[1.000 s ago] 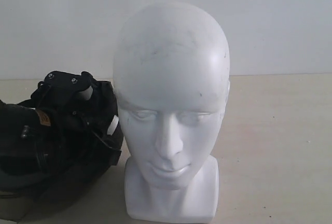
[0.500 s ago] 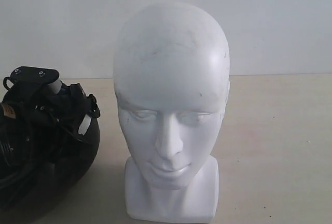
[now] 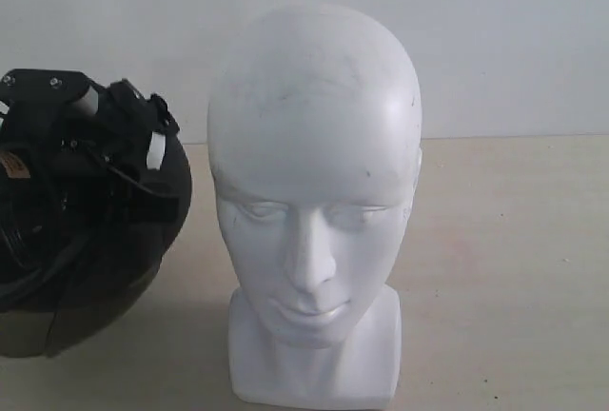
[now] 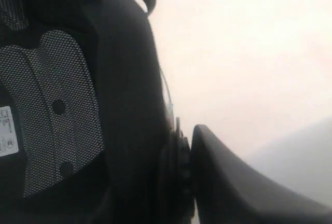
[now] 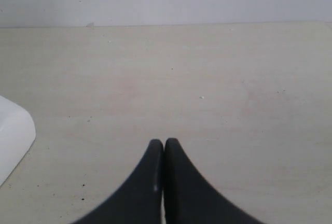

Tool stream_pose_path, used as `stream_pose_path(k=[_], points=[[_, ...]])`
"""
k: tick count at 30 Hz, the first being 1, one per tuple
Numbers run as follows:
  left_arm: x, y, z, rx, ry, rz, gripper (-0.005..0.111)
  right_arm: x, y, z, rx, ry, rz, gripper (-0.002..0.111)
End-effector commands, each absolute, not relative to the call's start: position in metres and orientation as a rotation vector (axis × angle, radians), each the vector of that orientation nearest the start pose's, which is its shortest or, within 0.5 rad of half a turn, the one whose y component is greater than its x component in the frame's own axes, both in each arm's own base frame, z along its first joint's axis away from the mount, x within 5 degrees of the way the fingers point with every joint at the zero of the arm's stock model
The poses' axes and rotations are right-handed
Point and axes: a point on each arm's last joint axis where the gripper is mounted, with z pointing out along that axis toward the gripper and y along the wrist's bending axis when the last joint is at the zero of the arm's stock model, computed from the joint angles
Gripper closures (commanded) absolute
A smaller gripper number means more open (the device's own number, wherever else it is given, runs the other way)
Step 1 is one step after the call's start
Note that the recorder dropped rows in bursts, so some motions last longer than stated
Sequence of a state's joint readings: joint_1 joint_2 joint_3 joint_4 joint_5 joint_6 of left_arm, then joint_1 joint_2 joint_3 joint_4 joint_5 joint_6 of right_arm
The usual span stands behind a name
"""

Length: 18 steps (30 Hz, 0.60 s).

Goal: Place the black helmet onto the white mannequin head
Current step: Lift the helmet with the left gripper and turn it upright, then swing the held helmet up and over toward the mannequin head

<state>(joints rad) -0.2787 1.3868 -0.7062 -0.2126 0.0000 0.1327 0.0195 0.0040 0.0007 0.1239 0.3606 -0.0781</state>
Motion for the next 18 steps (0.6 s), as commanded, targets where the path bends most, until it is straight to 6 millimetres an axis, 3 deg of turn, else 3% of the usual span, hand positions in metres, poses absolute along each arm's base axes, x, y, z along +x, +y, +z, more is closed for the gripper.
stream_pose_path(k=[1, 5, 12, 18], points=[[0.272, -0.071, 0.264, 0.12, 1.819, -0.204, 0.102, 0.053, 0.005, 0.181, -0.021, 1.837, 0.076, 0.109], [0.257, -0.063, 0.278, -0.004, 1.606, -0.27, 0.102, 0.053, 0.005, 0.181, -0.021, 1.837, 0.076, 0.109], [0.211, -0.063, 0.326, 0.089, 1.179, -0.42, 0.102, 0.053, 0.005, 0.181, -0.021, 1.837, 0.076, 0.109], [0.178, -0.06, 0.36, 0.101, 0.948, -0.55, 0.102, 0.053, 0.005, 0.181, -0.021, 1.837, 0.076, 0.109]])
